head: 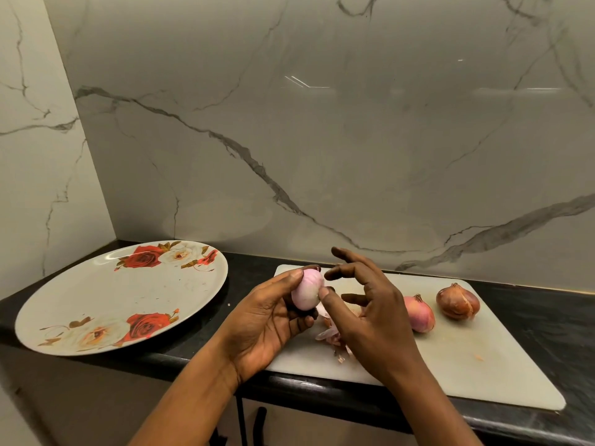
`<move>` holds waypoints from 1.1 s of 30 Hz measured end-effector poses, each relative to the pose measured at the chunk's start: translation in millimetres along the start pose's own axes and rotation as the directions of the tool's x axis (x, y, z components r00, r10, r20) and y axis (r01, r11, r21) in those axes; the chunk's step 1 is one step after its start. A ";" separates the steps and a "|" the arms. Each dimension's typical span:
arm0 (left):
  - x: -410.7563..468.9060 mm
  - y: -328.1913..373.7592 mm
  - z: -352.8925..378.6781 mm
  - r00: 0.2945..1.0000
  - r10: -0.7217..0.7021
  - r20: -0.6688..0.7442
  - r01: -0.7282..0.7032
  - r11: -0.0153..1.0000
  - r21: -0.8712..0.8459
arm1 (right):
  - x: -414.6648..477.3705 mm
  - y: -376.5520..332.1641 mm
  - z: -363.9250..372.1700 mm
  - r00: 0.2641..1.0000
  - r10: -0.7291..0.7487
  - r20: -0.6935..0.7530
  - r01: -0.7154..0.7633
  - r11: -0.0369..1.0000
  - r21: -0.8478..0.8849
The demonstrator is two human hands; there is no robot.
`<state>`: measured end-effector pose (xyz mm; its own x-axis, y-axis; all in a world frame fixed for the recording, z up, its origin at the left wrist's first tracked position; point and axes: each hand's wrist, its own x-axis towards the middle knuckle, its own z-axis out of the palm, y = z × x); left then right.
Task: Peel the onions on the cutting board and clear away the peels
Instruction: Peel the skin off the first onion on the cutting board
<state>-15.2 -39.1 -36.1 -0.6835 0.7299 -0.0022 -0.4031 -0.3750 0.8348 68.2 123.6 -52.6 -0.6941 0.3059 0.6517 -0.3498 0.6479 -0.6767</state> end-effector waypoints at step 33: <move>-1.8 -0.4 -3.5 1.000 -0.027 -0.002 0.027 0.998 0.051 | -1.4 0.4 -3.7 0.995 0.065 -0.077 -0.057 0.994 0.098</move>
<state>-16.0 -42.2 -38.4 -0.6736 0.7387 -0.0253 -0.3899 -0.3260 0.8612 71.3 126.0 -52.6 -0.6644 0.4002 0.6313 -0.3700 0.5578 -0.7430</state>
